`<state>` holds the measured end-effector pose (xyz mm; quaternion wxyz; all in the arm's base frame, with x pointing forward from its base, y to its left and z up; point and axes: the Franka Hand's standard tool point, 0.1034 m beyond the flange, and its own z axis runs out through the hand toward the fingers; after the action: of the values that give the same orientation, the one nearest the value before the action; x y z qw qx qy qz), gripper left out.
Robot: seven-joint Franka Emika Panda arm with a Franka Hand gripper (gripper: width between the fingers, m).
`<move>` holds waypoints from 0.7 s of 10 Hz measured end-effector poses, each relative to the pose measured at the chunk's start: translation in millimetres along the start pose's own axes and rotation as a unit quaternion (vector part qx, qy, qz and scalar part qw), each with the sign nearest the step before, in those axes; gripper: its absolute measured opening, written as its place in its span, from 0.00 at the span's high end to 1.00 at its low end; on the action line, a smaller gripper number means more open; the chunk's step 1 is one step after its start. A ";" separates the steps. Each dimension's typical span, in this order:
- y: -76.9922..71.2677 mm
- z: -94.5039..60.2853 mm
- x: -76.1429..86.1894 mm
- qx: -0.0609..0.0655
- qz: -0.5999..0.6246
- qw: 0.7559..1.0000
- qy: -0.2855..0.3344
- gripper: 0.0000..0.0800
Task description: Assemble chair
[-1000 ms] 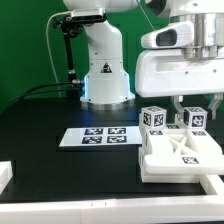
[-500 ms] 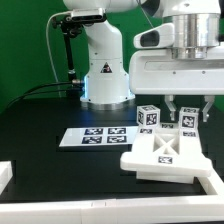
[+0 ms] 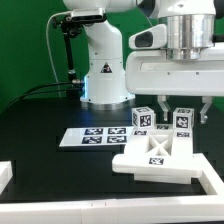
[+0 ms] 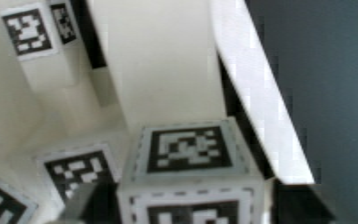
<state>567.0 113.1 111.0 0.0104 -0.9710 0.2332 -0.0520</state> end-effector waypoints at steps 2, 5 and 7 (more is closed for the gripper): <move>0.0 0.2 -0.1 0.000 0.000 1.000 0.000 0.22; 1.9 -29.0 2.8 0.016 -0.017 1.000 -0.002 0.19; 2.4 -55.8 8.7 0.029 -0.015 0.999 -0.003 0.19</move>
Offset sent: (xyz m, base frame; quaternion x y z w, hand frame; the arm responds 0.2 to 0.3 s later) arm -0.0193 -0.0048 0.0325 0.0228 -0.0277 -0.0171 0.9992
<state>567.7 107.2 167.2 0.0384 -0.9738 0.2172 -0.0556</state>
